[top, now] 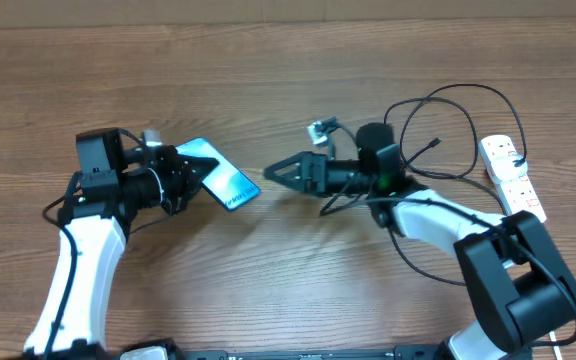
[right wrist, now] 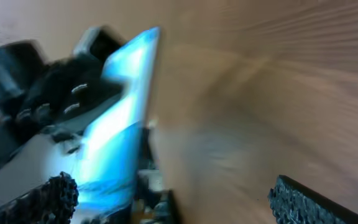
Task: Plug charger to phone and switch on socket
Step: 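Open the right gripper and pull the phone left with the left gripper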
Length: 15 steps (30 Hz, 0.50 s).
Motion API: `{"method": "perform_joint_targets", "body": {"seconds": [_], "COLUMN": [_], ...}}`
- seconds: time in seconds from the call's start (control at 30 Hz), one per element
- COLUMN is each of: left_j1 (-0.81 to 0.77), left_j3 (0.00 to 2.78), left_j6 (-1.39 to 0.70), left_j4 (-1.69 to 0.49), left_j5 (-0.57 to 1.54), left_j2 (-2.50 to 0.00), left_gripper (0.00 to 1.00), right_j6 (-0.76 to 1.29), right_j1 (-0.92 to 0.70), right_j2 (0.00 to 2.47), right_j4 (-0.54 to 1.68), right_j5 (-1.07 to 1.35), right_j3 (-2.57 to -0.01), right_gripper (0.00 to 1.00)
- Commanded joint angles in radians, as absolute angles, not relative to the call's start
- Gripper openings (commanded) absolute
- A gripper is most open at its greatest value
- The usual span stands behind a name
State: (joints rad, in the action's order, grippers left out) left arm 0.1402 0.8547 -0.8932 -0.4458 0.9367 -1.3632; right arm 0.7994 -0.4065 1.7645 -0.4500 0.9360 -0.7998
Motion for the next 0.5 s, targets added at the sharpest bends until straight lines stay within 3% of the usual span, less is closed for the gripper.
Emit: {"method": "perform_joint_targets", "body": {"seconds": [0.0, 0.27, 0.47], "left_j1": [0.135, 0.069, -0.005], "left_j3": [0.855, 0.855, 0.855], "left_j6": [-0.718, -0.702, -0.757], "left_j4": [-0.44, -0.428, -0.328], "left_j5": [1.263, 1.232, 1.308], "left_j2": [-1.41, -1.511, -1.568], "left_gripper": [0.04, 0.04, 0.04], "right_j6": [0.583, 0.436, 0.437], "right_j1": [-0.317, -0.189, -0.088], "right_j2": [1.74, 1.671, 1.672], "right_j4": [-0.297, 0.48, 0.651], "right_j5": [0.818, 0.296, 0.092], "right_j3": [-0.839, -1.148, -1.259], "right_gripper": [1.0, 0.99, 1.0]}}
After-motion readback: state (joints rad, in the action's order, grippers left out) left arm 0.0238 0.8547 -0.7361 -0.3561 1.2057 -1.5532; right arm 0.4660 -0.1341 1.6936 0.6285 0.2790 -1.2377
